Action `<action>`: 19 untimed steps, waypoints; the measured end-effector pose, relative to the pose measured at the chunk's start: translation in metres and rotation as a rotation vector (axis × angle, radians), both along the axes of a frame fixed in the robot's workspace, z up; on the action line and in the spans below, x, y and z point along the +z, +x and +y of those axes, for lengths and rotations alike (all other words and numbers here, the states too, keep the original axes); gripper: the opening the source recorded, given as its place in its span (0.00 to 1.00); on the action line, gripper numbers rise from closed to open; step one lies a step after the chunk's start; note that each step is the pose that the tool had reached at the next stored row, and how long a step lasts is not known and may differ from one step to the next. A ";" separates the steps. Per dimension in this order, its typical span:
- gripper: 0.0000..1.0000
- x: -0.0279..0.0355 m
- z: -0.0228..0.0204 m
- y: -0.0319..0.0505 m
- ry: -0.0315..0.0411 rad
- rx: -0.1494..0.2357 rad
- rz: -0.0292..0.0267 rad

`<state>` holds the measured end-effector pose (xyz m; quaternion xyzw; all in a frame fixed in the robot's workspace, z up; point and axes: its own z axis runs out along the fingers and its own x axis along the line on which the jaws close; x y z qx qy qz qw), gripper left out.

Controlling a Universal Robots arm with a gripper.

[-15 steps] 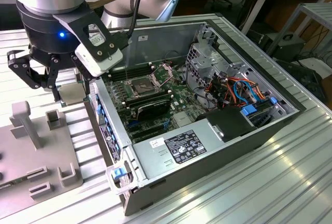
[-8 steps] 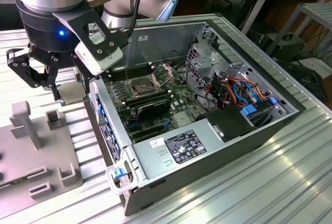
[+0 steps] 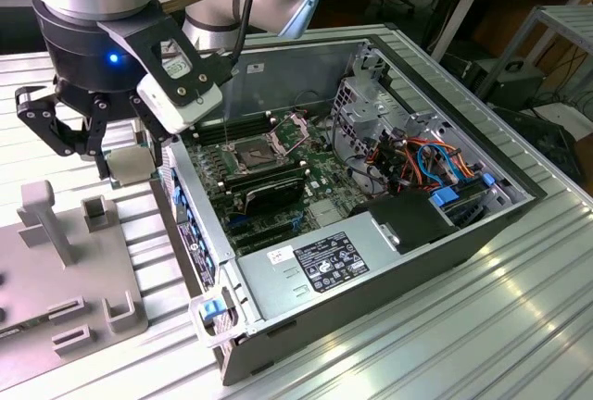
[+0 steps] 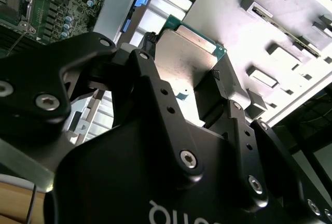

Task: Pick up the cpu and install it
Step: 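Pick up the cpu and move it towards the insertion slot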

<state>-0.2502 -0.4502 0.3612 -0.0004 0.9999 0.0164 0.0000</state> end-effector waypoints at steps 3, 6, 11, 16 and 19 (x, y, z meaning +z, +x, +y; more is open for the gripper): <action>0.55 0.0000 0.0000 0.0029 -0.0001 0.000 0.0001; 0.55 0.0000 0.0000 0.0054 0.0000 0.000 0.0000; 0.55 0.0000 0.0000 0.0094 0.0000 0.000 0.0000; 0.55 0.0000 0.0000 0.0133 0.0000 0.000 0.0000; 0.55 0.0000 0.0000 0.0146 0.0000 0.000 0.0000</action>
